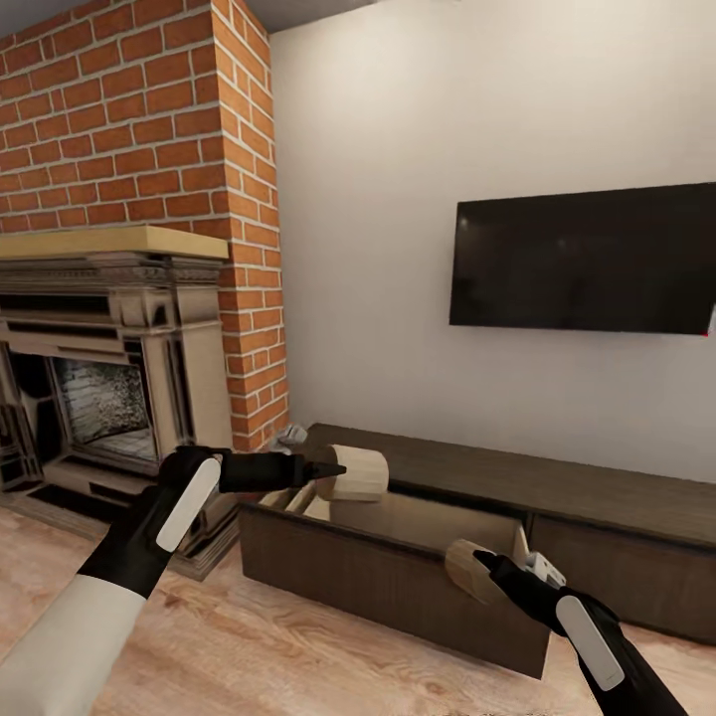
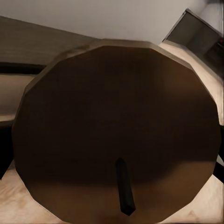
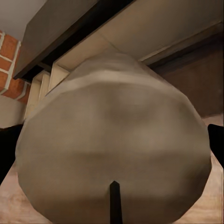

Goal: Place each of the two pumpkins and all three candles from the living room inside a cabinet in the living room (use any cabinet), then make sure every cabinet is closed, and position the cauldron so it is next to a table in the living room.

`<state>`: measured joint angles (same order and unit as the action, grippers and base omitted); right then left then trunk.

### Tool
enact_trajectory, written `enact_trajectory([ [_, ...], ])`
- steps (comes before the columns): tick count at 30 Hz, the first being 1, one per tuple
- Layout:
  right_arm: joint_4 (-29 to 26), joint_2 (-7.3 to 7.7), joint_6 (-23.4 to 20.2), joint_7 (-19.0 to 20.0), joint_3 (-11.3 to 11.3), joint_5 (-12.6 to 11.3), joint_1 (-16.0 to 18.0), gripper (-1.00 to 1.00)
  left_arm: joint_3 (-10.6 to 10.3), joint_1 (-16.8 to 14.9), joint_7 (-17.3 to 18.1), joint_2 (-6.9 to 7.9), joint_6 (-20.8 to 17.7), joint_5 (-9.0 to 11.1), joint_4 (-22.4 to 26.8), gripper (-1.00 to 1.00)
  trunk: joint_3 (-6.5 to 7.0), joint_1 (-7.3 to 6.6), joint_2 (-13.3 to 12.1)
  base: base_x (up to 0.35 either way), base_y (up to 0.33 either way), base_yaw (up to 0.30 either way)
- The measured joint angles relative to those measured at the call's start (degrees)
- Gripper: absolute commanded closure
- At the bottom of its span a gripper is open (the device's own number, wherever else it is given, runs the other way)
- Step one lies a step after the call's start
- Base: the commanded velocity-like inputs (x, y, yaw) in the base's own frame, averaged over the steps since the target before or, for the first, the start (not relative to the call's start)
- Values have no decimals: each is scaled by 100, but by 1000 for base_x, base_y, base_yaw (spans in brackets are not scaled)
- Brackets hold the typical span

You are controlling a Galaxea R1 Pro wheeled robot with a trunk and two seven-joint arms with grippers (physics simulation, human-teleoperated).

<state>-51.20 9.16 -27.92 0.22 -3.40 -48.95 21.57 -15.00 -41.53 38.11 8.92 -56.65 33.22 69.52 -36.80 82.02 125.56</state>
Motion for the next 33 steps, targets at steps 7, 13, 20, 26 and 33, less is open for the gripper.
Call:
enact_trajectory([
  [7, 0, 0, 0, 0, 0, 0, 0, 100, 0, 0, 1, 0, 2, -6, -5, 100, 0, 0, 0, 0, 0, -290],
  [13, 0, 0, 1, 4, 2, -5, 0, 100, 0, 0, -1, 0, -1, 0, -3, 100, 0, -1, 0, 63, 32, -249],
  [20, 0, -2, 1, 0, 1, -9, 2, 100, 2, 0, -4, 1, -11, 38, 4, 100, 1, -1, 0, 148, 71, -50],
  [26, -2, -2, 2, 7, 5, -16, 2, 100, 2, 0, -7, 1, -8, 36, 1, 100, 1, 0, 0, 18, 7, -4],
  [33, -7, 1, 2, 1, 1, -27, 2, 100, 2, 1, -5, 1, -9, 36, -2, 100, 1, 0, 0, 4, 1, 0],
])
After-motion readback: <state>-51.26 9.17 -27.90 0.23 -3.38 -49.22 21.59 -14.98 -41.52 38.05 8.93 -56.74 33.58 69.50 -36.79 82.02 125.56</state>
